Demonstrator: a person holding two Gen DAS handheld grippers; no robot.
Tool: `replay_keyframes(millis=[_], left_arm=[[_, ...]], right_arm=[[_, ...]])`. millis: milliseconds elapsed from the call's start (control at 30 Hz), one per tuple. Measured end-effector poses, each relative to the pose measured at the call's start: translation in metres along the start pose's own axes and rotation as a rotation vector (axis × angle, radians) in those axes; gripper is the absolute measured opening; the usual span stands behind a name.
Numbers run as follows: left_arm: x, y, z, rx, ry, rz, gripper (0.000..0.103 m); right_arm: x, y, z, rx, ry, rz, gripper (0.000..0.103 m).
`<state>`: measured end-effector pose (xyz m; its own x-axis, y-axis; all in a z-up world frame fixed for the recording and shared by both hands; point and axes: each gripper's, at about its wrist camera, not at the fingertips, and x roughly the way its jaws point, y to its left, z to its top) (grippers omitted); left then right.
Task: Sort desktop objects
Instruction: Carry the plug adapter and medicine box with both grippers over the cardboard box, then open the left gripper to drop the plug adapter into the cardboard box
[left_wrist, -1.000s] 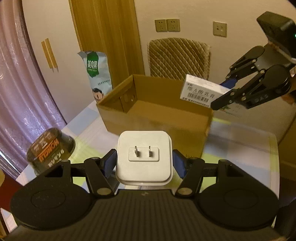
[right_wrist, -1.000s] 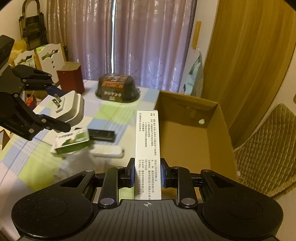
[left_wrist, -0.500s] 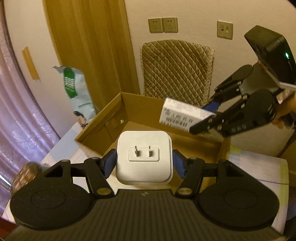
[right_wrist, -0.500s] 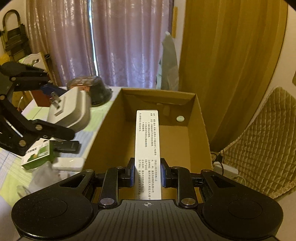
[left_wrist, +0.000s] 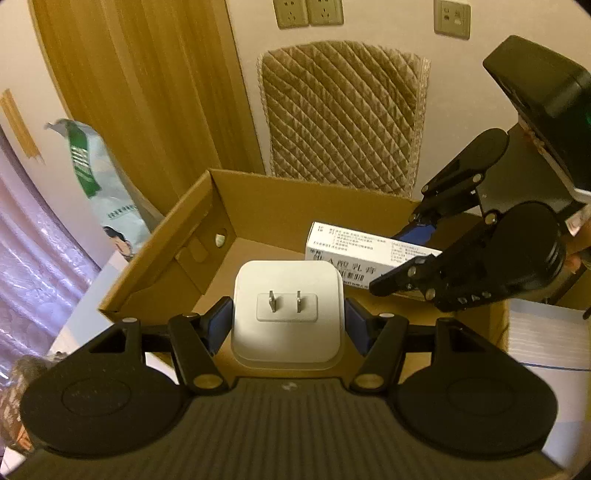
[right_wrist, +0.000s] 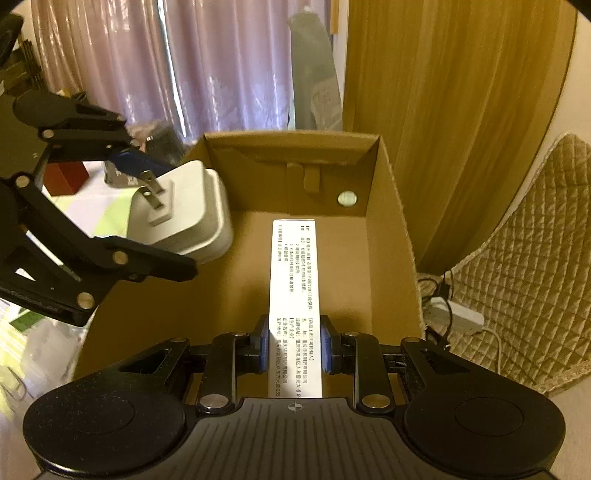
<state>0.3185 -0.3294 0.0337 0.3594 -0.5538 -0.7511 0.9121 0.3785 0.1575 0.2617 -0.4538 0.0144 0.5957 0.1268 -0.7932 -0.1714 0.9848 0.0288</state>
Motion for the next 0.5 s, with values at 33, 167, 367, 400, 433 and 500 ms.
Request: replay_keyframes(millis=[33,167,367,400,433,500], left_arm=[[0.005,-0.001,0.000,0.006,0.006,-0.002,0.060],[0.022,-0.006,-0.001,0.033,0.029,-0.014,0.060],[0.042,-0.012,-0.004,0.070,0.062,-0.025,0.060],[0.045,-0.013,-0.005,0.075,0.068,-0.025,0.060],[0.047,-0.013,-0.006,0.078,0.072,-0.024,0.060],[0.051,-0.013,-0.007,0.078,0.081,-0.028,0.060]], right_arm=[[0.005,-0.001,-0.001,0.001,0.007,0.001,0.025],[0.017,-0.005,-0.006,0.002,0.025,0.003,0.025],[0.029,-0.011,-0.008,0.009,0.041,-0.001,0.025],[0.030,-0.012,-0.009,0.010,0.045,-0.002,0.025],[0.030,-0.012,-0.010,0.009,0.047,-0.002,0.025],[0.031,-0.012,-0.010,0.006,0.051,-0.002,0.025]])
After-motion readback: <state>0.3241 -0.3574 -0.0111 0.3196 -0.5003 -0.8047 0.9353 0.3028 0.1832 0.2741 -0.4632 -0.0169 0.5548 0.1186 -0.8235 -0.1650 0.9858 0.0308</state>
